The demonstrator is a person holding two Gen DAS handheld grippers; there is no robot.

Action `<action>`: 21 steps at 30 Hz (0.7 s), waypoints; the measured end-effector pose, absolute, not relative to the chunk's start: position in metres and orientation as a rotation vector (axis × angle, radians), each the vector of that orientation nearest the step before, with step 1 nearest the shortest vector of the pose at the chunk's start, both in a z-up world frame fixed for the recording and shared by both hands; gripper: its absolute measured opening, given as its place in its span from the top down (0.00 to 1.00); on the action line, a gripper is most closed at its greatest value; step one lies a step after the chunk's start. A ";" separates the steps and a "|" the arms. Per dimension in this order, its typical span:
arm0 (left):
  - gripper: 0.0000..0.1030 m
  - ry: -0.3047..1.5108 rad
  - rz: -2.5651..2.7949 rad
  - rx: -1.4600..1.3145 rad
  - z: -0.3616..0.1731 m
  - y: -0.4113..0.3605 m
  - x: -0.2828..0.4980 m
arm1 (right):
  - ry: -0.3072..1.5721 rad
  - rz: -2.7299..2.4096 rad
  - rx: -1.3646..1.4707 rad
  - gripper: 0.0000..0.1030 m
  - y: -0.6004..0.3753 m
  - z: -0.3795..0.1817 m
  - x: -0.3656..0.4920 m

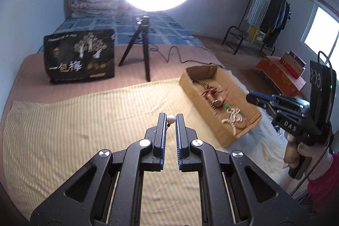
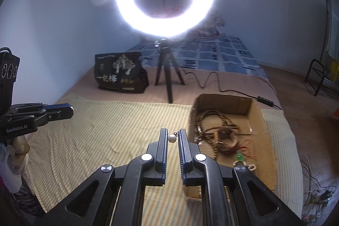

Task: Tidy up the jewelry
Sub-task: 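Carry both pearls in the closed grippers over the cardboard box, then lower both grippers into the box and open them to drop the pearls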

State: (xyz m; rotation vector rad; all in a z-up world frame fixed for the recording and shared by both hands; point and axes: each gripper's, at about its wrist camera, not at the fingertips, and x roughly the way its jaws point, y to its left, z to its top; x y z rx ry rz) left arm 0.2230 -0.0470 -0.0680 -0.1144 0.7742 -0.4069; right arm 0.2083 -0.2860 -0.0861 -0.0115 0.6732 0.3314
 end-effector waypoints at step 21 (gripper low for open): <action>0.94 0.760 -0.521 -0.102 -0.064 -0.144 0.262 | 0.696 0.205 0.069 0.92 -0.358 -0.090 0.226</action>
